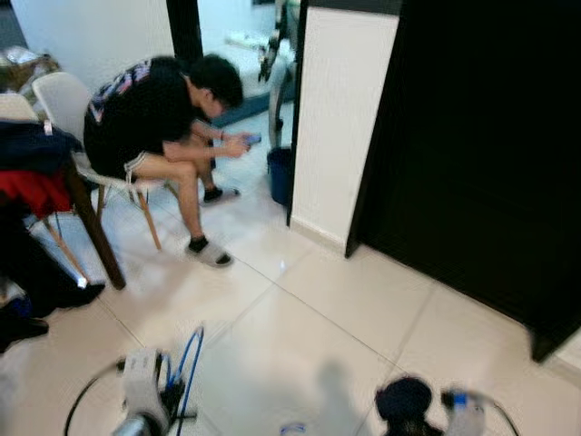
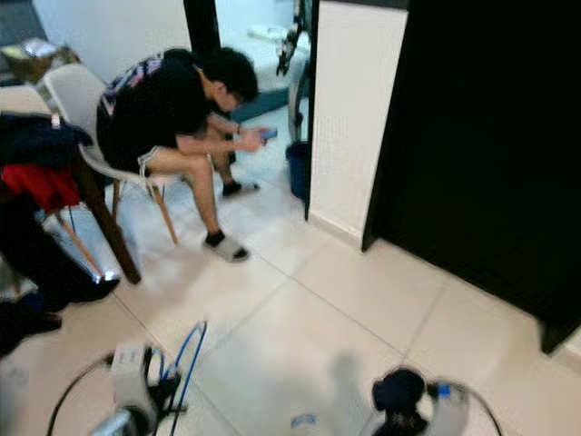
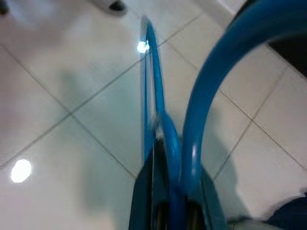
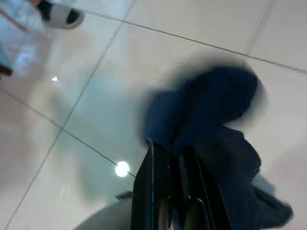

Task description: Hang hanger

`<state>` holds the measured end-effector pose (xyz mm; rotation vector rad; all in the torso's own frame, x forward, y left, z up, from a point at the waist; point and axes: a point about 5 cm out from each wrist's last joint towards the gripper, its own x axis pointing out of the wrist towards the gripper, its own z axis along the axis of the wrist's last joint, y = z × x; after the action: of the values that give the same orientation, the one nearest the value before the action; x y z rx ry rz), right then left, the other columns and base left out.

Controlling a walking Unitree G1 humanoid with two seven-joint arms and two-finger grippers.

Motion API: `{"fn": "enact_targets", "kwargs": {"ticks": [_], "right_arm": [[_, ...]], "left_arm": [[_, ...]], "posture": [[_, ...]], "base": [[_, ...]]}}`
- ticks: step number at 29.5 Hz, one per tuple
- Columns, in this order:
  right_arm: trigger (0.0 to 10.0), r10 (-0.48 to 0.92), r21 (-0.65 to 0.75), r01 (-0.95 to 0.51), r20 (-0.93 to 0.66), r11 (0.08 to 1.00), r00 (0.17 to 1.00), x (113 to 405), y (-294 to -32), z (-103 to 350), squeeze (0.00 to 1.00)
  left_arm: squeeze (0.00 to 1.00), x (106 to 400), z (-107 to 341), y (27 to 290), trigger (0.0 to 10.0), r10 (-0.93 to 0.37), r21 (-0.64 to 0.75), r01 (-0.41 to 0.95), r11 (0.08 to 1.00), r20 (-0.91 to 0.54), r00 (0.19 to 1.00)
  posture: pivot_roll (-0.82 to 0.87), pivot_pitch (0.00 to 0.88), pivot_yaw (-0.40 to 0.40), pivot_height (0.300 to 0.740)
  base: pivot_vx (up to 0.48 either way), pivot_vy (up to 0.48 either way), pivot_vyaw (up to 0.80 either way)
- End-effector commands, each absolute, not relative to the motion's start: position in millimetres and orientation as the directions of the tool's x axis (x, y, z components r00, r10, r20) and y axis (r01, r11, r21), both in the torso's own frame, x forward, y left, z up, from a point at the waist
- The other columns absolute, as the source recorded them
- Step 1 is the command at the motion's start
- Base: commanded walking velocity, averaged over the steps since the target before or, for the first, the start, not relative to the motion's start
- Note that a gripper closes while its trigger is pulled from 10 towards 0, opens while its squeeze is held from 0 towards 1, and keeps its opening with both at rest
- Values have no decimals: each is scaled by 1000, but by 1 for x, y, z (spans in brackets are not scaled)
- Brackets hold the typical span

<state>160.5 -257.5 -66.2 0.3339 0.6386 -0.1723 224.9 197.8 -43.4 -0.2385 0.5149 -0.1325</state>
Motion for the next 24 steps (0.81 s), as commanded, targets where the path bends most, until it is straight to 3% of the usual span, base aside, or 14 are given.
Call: {"fn": "enact_targets", "kwargs": {"ticks": [1,10,24], "right_arm": [[10000,-32,269,219,-562,938,826,176,-253,-59,0],[10000,-10,267,192,-558,944,830,178,-251,-58,0],[10000,-4,276,187,-552,943,834,180,-249,-58,0]], "left_arm": [[0,219,-47,200,10000,-181,-248,64,967,-487,855],[0,218,-47,198,10000,-186,-251,70,965,-477,859],[0,219,-45,196,10000,-197,-253,86,964,-455,868]], "posture": [[86,0,-26,740],[96,0,-30,740],[99,0,-32,740]], "base": [[480,0,800],[480,0,606],[480,0,0]]}}
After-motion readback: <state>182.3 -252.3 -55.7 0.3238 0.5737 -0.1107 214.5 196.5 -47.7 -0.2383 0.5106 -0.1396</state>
